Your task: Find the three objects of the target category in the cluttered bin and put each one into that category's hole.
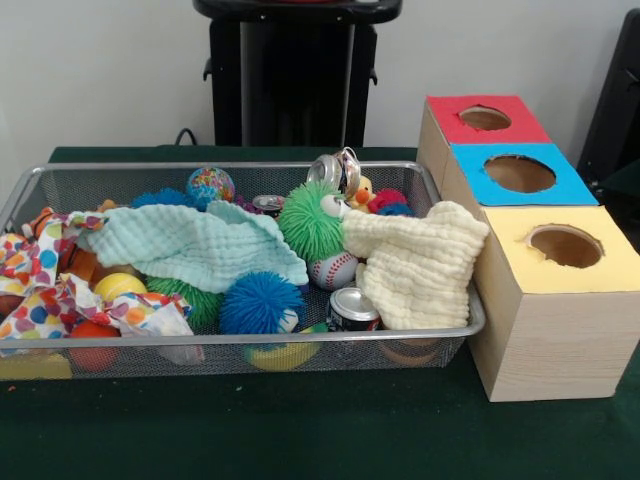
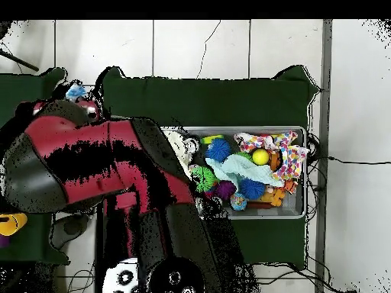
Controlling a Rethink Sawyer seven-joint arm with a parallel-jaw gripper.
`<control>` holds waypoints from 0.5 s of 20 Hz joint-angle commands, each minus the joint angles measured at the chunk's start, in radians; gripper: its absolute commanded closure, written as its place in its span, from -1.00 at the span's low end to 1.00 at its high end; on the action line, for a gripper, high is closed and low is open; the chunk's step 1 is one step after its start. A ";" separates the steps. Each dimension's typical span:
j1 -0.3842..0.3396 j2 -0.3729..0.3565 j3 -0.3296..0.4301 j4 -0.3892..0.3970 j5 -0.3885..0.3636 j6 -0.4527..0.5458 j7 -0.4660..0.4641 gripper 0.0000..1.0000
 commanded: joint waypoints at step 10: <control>0.372 0.235 -0.292 -0.308 -0.082 0.175 0.442 1.00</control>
